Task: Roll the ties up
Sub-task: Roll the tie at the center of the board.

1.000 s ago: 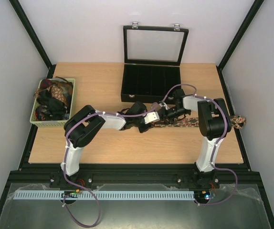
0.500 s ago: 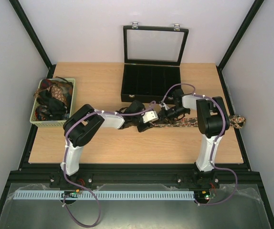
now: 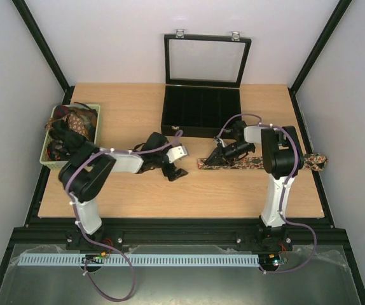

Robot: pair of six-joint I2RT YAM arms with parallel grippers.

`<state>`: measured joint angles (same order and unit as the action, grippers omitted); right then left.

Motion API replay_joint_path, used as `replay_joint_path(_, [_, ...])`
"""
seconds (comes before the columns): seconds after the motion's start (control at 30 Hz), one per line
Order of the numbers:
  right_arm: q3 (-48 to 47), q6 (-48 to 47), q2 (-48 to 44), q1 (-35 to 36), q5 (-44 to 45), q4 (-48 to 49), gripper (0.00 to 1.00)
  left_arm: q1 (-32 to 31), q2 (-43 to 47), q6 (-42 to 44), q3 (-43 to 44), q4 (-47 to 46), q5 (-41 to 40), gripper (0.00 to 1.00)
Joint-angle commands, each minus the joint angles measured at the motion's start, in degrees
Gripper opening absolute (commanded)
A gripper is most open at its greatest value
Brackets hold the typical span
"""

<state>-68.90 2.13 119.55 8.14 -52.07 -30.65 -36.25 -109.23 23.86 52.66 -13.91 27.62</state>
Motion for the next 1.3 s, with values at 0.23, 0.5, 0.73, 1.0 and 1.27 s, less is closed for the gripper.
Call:
replay_joint_path(0.23, [0.36, -4.51, 2.79, -0.76, 16.76, -7.14, 0.01, 4.28, 11.09, -15.35, -1.43, -9.79, 3.17, 0.99])
replay_joint_path(0.5, [-0.94, -6.24, 3.65, -1.08, 19.88, -8.31, 0.01, -1.14, 2.12, -7.75, -4.59, -24.15, 8.02, 0.99])
replay_joint_path(0.73, [-1.31, -7.43, 4.11, -1.18, 19.93, -9.3, 0.01, -3.13, -5.32, -6.35, -1.87, -26.98, 10.44, 0.97])
replay_joint_path(1.0, [0.43, -8.18, 3.84, 0.51, 18.69, -9.76, 0.01, -4.05, -9.66, -9.25, -3.53, -30.74, 6.68, 0.93])
replay_joint_path(1.27, [3.25, -5.26, 3.97, 5.83, 12.32, -6.8, 0.01, -3.92, -10.32, -5.06, -6.43, -32.75, 6.64, 0.91])
